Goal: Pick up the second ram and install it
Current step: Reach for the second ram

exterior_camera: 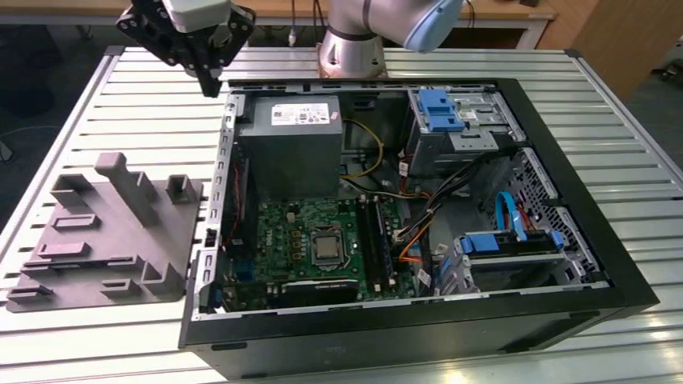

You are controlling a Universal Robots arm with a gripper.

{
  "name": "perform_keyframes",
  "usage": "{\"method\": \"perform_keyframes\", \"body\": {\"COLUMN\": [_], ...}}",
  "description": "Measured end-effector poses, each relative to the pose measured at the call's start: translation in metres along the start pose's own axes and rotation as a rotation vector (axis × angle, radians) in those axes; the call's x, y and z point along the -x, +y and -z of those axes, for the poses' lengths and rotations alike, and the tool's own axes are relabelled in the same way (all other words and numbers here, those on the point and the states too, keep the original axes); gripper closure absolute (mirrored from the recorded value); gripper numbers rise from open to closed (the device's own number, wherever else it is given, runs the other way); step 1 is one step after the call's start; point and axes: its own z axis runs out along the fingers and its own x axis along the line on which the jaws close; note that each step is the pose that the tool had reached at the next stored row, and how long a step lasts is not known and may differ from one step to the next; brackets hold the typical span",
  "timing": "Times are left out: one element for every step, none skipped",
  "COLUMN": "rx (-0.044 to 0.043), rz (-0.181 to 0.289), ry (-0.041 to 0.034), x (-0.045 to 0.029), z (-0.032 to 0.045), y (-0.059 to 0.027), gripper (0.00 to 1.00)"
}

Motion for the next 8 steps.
{"method": "perform_keyframes", "body": {"rx": [0.0000,0.0000,0.0000,-0.0001,-0.0001,0.0000,0.0000,0.0000], "rz": [0.000,0.000,0.000,0.000,0.000,0.000,0.000,0.000], "ry": [0.0000,-0.0001,-0.0001,-0.0001,-0.0001,-0.0002,-0.0002,-0.0003], "x": [-0.0027,-0.0056,-0.0082,-0.0107,-0.0133,-0.0160,-0.0185,-0.0209], "z": [0.0001,0.0002,0.0003,0.0003,0.0004,0.0005,0.0005,0.0006], "y": [-0.0002,-0.0004,-0.0006,-0.0008,-0.0010,-0.0012,-0.0014,-0.0016], "gripper": [0.90,0.90,0.90,0.90,0.90,0.90,0.90,0.90]}}
